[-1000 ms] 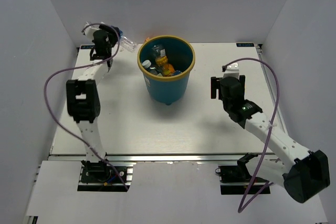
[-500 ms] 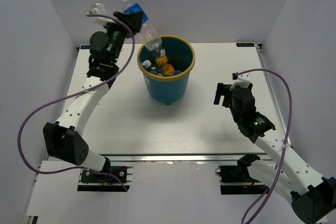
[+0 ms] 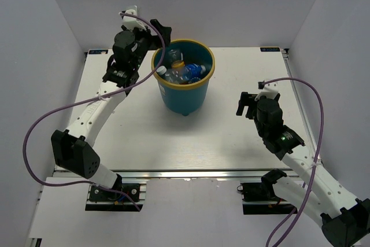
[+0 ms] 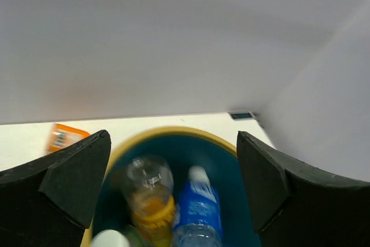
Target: Put the plastic bottles in the bin
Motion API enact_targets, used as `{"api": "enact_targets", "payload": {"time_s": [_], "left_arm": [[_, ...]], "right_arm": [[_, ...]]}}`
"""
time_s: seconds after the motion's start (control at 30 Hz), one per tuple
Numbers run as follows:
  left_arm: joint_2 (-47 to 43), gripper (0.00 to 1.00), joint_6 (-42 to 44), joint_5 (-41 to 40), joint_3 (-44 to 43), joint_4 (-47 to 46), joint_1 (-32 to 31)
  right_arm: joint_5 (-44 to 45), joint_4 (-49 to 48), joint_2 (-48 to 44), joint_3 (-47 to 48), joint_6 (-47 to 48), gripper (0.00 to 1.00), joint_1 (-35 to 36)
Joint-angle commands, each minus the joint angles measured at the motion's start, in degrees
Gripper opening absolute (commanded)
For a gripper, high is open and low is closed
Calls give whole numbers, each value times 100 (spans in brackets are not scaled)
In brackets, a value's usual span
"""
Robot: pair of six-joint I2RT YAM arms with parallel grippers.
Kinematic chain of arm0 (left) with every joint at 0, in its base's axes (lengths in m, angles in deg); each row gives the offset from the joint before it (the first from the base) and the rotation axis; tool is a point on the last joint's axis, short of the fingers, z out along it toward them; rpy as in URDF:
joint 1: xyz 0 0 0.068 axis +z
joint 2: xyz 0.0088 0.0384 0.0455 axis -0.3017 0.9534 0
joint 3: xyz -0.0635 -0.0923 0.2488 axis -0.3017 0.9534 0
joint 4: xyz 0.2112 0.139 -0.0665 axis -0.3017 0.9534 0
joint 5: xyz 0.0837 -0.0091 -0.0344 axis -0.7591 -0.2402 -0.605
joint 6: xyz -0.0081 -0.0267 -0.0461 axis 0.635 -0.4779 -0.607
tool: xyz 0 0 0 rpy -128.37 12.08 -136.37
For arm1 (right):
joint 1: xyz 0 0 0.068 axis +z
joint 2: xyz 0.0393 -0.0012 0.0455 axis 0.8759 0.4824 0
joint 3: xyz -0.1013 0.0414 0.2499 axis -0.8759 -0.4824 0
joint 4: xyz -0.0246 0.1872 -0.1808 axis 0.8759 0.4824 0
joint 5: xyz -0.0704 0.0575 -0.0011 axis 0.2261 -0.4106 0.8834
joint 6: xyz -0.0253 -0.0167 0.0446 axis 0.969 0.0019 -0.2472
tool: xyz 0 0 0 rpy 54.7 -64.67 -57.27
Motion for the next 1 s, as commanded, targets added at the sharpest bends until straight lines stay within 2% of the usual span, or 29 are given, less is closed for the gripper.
{"api": "enact_targets", "payload": {"time_s": [0.0, 0.1, 0.17, 0.2, 0.27, 0.37, 0.47, 0.53, 0.63, 0.73, 0.77, 0.87, 0.97], "left_arm": [[-210, 98, 593, -1202, -457, 361, 24], [79, 98, 779, -1547, -678, 591, 217], [455, 98, 613, -1180, -994, 914, 706], [597, 98, 490, -551, -1117, 968, 901], [896, 98, 567, -290, -1346, 952, 1218], [1476, 98, 1120, -220, -1522, 785, 1325], [2388, 98, 1586, 630, -1881, 854, 1343], [2768, 98, 1780, 842, -2128, 942, 1351], [3585, 98, 2088, 678, -2558, 881, 1369], [4610, 98, 2439, 861, -3541, 1170, 1395], [4868, 98, 2466, 888, -4075, 1206, 1395], [5701, 98, 2248, 1002, -4851, 1190, 1395], [6046, 98, 1843, 941, -4933, 453, 1395]], "right_arm": [[245, -247, -8, -31, -47, 89, -27], [394, -308, 27, -57, -29, 89, -27], [386, -396, 62, -93, 15, 89, -27], [386, -414, 97, -93, 32, 89, -27], [421, -449, 141, -84, 41, 89, -27], [588, -493, 255, -66, 76, 89, -27], [693, -554, 413, -66, 172, 89, -27], [711, -554, 493, -49, 147, 89, -27], [597, -370, 642, 30, 129, 89, -27], [649, -194, 853, 144, 164, 89, -27], [676, -185, 897, 171, 173, 89, -27], [729, -325, 1081, 171, 365, 89, -27], [781, -414, 1266, 197, 471, 89, -27]]}}
